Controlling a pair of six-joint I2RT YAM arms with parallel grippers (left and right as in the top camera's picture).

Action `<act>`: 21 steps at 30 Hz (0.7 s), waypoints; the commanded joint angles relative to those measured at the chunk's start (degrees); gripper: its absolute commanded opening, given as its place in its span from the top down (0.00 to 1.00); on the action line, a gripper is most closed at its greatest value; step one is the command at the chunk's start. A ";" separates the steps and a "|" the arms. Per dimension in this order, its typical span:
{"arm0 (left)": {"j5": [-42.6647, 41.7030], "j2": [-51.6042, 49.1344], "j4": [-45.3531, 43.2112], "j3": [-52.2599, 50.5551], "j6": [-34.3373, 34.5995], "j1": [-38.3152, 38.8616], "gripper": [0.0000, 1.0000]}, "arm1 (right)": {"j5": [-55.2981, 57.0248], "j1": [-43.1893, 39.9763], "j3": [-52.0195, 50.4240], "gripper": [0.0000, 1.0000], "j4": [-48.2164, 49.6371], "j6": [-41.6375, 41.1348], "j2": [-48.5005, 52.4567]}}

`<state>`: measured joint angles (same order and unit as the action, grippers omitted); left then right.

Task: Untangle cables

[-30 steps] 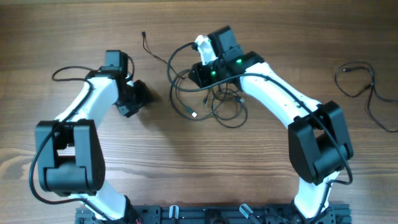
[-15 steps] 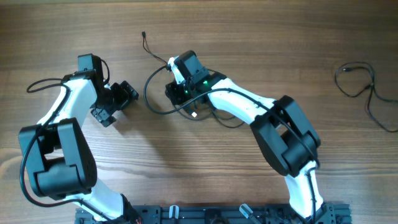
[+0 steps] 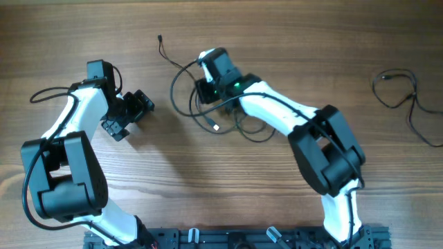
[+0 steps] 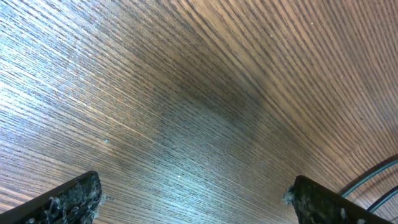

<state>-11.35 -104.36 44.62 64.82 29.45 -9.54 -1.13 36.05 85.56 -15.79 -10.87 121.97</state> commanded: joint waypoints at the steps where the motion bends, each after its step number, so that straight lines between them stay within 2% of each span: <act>1: 0.55 -0.48 -0.04 -0.07 -0.48 -0.28 0.00 | 3.28 -2.21 0.09 0.40 -0.92 4.37 -1.42; 3: 0.57 -0.48 -0.02 -0.07 -0.48 -0.28 0.00 | 3.23 -2.62 -0.83 0.51 -0.04 8.37 -1.31; 4: 0.55 -0.48 -0.02 -0.07 -0.48 -0.28 0.00 | 3.02 -2.60 -0.94 0.51 -0.11 10.62 -1.09; 8: 0.55 -0.48 -0.04 -0.07 -0.48 -0.26 0.00 | 2.08 -2.38 -0.94 0.50 1.01 16.57 0.42; 10: 0.55 -0.48 -0.02 -0.07 -0.48 -0.28 0.00 | -6.58 -2.38 -0.94 0.46 0.42 22.36 1.49; 12: 0.55 -0.48 -0.02 -0.07 -0.48 -0.28 0.00 | -9.05 -2.38 -0.94 0.45 -0.20 24.41 1.49; 17: 0.55 -0.48 -0.04 -0.07 -0.50 -0.26 0.00 | -8.37 -2.38 -0.94 0.41 -2.62 31.36 1.49; 21: 0.55 -0.48 -0.02 -0.07 -0.48 -0.28 0.00 | -1.60 -2.38 -0.94 0.36 -1.75 35.80 2.89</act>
<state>-11.35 -104.36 44.60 64.82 29.45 -9.54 -6.17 33.43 85.10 -18.37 20.18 122.04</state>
